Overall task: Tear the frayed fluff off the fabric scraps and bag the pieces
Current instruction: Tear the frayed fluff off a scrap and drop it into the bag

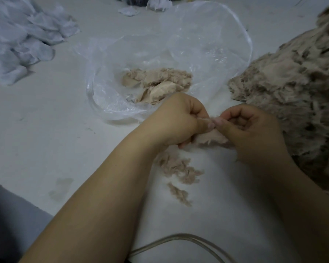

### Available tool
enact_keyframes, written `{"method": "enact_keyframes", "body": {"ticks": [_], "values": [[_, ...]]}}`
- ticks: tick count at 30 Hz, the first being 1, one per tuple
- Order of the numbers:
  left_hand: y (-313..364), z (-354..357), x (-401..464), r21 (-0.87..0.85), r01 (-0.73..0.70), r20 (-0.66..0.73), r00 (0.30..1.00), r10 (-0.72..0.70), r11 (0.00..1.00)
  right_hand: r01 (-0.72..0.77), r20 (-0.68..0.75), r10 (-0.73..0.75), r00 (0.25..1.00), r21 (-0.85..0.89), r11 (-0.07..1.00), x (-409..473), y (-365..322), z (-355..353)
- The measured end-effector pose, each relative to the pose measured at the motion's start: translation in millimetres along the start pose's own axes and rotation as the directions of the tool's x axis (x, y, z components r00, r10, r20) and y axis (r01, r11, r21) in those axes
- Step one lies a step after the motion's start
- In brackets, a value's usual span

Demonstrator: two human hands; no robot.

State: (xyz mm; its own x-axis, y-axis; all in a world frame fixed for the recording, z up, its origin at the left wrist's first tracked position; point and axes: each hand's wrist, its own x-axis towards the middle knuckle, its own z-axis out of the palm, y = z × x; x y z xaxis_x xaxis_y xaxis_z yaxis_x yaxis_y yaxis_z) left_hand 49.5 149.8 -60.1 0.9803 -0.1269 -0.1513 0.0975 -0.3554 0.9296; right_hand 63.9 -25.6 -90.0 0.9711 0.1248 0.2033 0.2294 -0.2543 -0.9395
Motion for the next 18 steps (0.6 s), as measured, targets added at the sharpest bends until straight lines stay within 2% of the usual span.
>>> {"method": "enact_keyframes", "body": {"ticks": [3,7,11,18], "values": [[0.5,0.6,2.3,-0.025,0.026,-0.018,0.999,-0.026,0.999,-0.092,-0.098,0.097,0.99,0.059,0.994,0.9,-2.0,-0.9],[-0.4,0.7,3.4,-0.067,0.006,-0.077,0.997,-0.011,0.998,-0.117,-0.135,0.117,0.984,0.004,0.993,-0.3,-4.2,0.6],[-2.0,0.7,6.3,-0.124,-0.023,-0.153,0.988,0.004,0.992,-0.135,-0.177,0.139,0.974,0.033,0.99,-1.1,-3.9,-1.7],[-0.8,-2.1,6.0,-0.177,-0.068,-0.257,0.966,0.021,0.982,-0.131,-0.12,0.117,0.986,-0.11,0.985,0.3,5.0,-1.6]]}}
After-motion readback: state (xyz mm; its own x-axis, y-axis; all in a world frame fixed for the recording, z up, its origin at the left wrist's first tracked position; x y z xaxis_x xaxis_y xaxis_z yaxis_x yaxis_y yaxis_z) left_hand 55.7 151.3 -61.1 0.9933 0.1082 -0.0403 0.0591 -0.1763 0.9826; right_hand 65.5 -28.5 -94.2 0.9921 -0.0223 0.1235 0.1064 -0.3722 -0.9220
